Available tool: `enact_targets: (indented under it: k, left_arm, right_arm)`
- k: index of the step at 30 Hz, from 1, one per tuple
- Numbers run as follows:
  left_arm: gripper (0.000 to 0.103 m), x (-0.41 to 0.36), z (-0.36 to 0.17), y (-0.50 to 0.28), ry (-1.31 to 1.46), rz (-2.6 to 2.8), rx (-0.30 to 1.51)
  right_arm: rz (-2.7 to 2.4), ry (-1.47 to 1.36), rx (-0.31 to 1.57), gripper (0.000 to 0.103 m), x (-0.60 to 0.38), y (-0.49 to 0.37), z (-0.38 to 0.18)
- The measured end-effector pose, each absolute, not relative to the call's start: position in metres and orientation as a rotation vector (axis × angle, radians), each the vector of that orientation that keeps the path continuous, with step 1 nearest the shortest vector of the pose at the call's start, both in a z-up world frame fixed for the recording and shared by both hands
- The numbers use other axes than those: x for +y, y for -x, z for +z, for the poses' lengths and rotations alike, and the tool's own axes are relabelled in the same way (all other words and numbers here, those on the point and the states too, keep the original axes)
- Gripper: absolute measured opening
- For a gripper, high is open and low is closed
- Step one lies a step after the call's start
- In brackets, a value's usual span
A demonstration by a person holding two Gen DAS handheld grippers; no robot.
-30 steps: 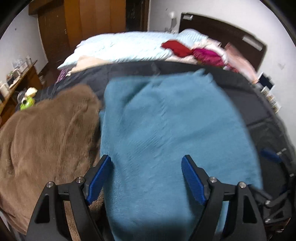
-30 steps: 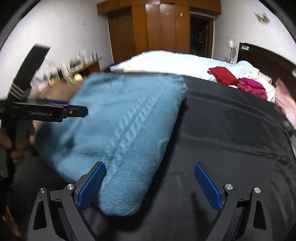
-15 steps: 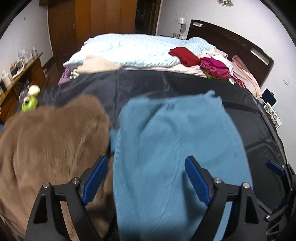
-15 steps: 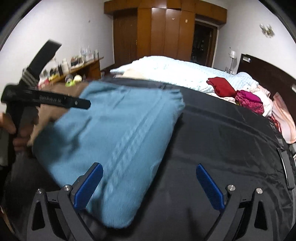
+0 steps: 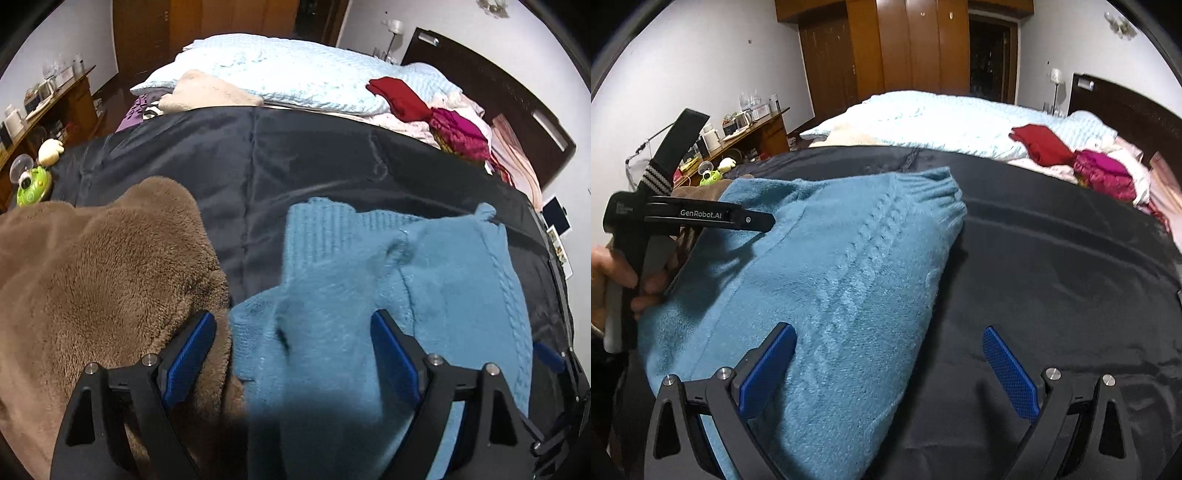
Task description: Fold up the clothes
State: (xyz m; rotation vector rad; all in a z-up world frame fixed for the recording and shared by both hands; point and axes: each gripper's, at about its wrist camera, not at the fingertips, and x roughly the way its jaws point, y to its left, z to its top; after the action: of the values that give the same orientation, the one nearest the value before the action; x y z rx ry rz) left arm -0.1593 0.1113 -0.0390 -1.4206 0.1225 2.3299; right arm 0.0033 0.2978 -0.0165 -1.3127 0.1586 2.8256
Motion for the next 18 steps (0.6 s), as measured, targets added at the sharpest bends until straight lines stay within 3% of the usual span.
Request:
enact_targets:
  k: [9, 18]
  left_arm:
    - [0.094, 0.104, -0.043, 0.158, 1.378, 2.343, 0.135]
    - [0.094, 0.091, -0.016, 0.127, 1.316, 2.306, 0.157]
  right_arm:
    - [2.854, 1.358, 0.394, 0.102, 0.311, -0.002, -0.02]
    - [2.879, 1.377, 0.793, 0.102, 0.342, -0.003, -0.027]
